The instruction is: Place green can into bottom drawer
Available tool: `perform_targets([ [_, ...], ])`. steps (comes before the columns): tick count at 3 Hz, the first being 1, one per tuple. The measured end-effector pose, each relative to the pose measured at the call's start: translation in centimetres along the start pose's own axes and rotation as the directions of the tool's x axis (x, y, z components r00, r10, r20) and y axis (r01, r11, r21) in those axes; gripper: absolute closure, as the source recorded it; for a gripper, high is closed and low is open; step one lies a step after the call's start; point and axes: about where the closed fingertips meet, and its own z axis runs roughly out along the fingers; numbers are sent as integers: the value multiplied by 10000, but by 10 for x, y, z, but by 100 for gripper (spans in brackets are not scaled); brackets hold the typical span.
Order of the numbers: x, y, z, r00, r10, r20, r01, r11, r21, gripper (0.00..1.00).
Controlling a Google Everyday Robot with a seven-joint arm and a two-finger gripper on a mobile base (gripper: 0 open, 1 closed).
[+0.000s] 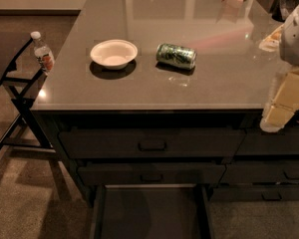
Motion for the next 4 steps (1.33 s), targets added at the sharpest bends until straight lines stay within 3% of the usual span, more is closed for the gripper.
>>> perform_targets([
  [1,0,0,0,10000,-2,2,2,10000,9,0],
  [2,-14,-11,0,9991,-313,269,302,9988,395,0],
  [3,-41,-38,3,9912,-761,1079,652,9927,1013,0],
  [4,-65,-76,13,9829,-646,1726,436,9915,1228,0],
])
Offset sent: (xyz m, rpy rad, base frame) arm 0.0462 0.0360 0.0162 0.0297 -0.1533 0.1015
